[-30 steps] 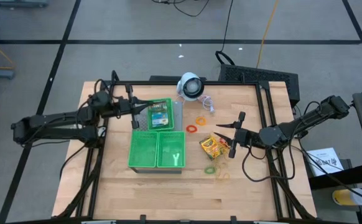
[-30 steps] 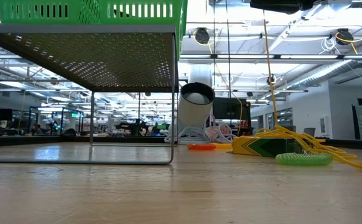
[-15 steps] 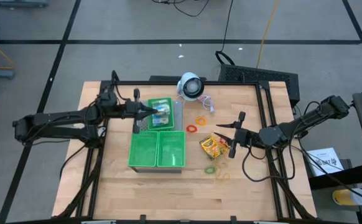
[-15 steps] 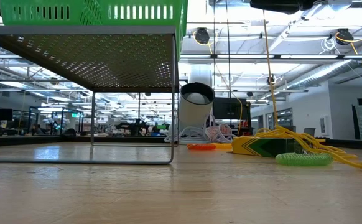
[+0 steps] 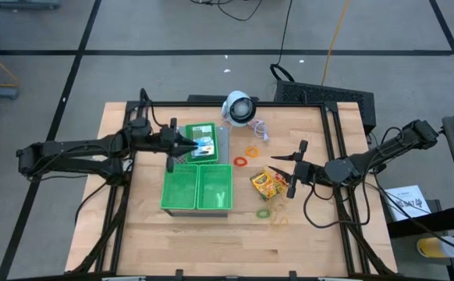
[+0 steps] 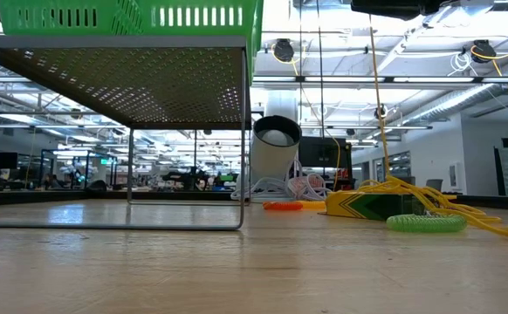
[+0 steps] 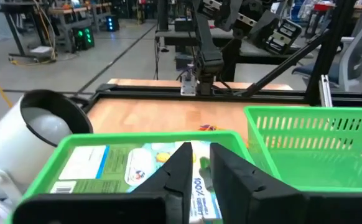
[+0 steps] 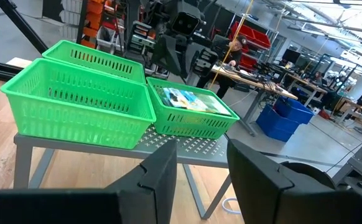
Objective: Pick & Place Office Desk Supplies
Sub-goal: Put the yellow rubber band into the bottom left green basket on the shelf
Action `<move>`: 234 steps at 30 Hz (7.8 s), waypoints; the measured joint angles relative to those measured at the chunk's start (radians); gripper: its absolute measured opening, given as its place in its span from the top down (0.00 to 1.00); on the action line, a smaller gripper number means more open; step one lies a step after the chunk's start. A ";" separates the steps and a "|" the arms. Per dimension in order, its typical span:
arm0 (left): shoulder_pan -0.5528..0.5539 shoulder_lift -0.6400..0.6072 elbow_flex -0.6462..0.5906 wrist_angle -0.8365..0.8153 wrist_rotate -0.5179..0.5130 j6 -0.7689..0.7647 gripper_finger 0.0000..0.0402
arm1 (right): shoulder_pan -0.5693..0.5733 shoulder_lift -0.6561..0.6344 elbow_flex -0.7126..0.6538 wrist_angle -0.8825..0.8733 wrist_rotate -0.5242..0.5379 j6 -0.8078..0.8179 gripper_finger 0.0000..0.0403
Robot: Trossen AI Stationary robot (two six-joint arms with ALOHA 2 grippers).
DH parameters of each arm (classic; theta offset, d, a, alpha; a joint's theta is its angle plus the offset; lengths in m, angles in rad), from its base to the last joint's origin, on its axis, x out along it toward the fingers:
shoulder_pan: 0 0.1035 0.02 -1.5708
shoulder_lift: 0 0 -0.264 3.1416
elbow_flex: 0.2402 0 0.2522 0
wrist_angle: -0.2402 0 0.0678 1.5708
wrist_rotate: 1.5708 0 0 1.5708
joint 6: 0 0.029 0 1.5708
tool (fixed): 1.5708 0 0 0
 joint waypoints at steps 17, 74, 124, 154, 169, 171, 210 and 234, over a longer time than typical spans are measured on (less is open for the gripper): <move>-0.003 -0.057 -0.001 0.177 -0.131 -0.001 0.81 | 0.000 0.000 0.000 -0.015 0.000 0.033 0.68; -0.062 0.046 0.120 -0.016 -0.295 -0.083 0.81 | -0.241 0.264 -0.129 -0.283 -0.448 0.659 0.51; -0.063 0.162 0.119 0.028 -0.287 -0.134 0.81 | -0.429 0.293 -0.129 -0.220 -0.585 0.570 1.00; -0.064 0.159 0.119 0.196 -0.284 -0.161 0.81 | -0.237 -0.177 -0.129 0.035 -0.527 0.146 1.00; -0.128 0.156 0.119 0.210 -0.284 -0.153 0.81 | -0.220 -0.177 -0.129 0.201 -0.464 0.076 1.00; -0.136 0.156 0.119 0.217 -0.284 -0.167 0.81 | -0.220 -0.177 -0.129 0.221 -0.473 0.074 1.00; -0.423 0.841 0.808 0.190 -0.287 0.078 0.22 | -0.220 0.093 -0.129 0.737 -0.609 -0.004 1.00; -0.359 0.866 0.816 0.207 -0.288 -0.009 0.55 | -0.219 0.093 -0.129 0.727 -0.659 0.002 1.00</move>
